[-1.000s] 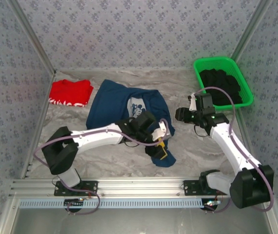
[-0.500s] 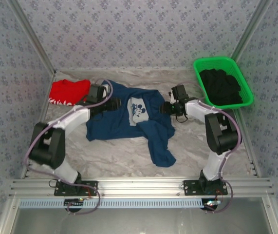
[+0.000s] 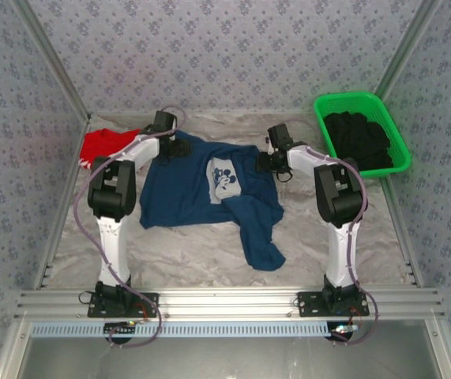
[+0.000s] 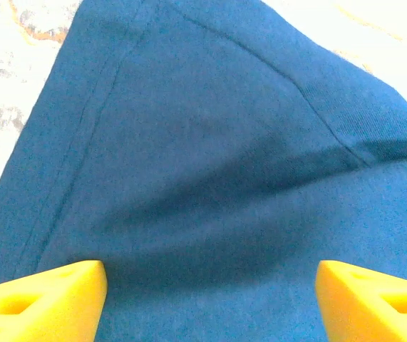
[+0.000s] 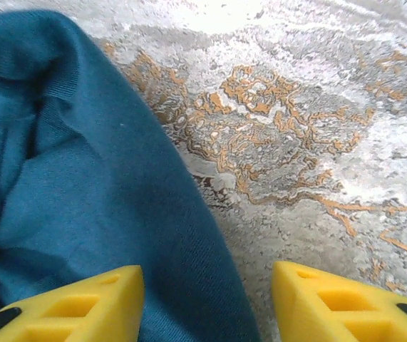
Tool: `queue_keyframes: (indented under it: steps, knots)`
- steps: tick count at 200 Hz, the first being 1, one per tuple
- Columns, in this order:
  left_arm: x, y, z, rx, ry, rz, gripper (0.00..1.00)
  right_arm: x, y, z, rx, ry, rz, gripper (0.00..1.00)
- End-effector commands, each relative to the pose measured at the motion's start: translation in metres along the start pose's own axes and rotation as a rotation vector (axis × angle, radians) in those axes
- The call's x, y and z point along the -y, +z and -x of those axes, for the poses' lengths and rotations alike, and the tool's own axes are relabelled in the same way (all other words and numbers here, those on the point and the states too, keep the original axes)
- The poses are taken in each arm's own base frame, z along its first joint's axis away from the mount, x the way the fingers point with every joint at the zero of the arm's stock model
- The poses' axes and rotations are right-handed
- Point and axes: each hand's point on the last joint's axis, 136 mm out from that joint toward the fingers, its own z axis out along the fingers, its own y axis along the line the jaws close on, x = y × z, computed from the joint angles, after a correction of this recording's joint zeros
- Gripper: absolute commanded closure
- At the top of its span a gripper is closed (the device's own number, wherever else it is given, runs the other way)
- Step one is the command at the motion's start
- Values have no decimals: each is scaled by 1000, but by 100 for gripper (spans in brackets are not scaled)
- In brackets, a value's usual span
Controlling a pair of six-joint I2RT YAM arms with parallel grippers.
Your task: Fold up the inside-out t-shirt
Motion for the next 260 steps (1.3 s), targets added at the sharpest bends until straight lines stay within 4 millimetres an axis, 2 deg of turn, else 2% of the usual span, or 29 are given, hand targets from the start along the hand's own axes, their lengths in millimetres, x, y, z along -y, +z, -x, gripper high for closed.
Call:
queue_keyframes:
  steps: [1, 22, 25, 38, 63, 80, 88, 100, 127, 140, 155, 175, 189, 200, 220, 242, 250, 253, 260]
  knots:
    - [-8, 12, -9, -96, 24, 30, 24, 5, 8, 0, -31, -10, -30, 58]
    - [-6, 33, -20, -166, 15, 2, 32, 5, 12, 3, -34, -23, -26, 72]
    - [-3, 32, -13, -155, 13, -11, 34, 4, 12, 4, -32, -25, -24, 74]
    - [1, 39, -13, -168, 6, -39, 41, 4, 9, 12, -14, -35, -19, 81]
    - [8, 40, 0, -151, 5, -89, 73, -1, -8, 36, 46, -64, 0, 100]
    - [12, 23, 23, -95, 17, -118, 92, -7, -34, 63, 127, -110, 8, 100]
    - [14, 9, 38, -53, 17, -133, 100, -11, -54, 79, 176, -143, 5, 100]
    - [18, -20, 65, 33, 18, -157, 100, -15, -80, 100, 243, -174, -4, 100]
    - [27, -111, 118, 241, 5, -233, 100, -30, -156, 142, 404, -227, 31, 100]
    - [32, -161, 135, 353, -7, -281, 100, -39, -194, 155, 481, -255, 47, 100]
    - [35, -210, 135, 453, -19, -327, 100, -49, -237, 161, 560, -297, 62, 100]
    - [36, -259, 116, 534, -45, -386, 100, -62, -280, 146, 617, -347, 104, 100]
    - [33, -281, 89, 562, -81, -426, 100, -73, -306, 122, 643, -370, 164, 100]
    - [31, -289, 61, 574, -104, -460, 100, -82, -315, 99, 639, -388, 211, 100]
    - [18, -277, 1, 529, -113, -415, 100, -86, -319, 48, 588, -375, 265, 100]
    - [-5, -250, -68, 403, -94, -303, 100, -92, -314, -16, 450, -353, 399, 100]
    - [-14, -241, -89, 358, -92, -262, 100, -95, -320, -35, 410, -353, 440, 100]
    - [-17, -238, -96, 344, -93, -248, 100, -92, -311, -48, 369, -349, 445, 100]
    - [-22, -229, -111, 311, -90, -228, 100, -94, -313, -63, 340, -348, 471, 100]
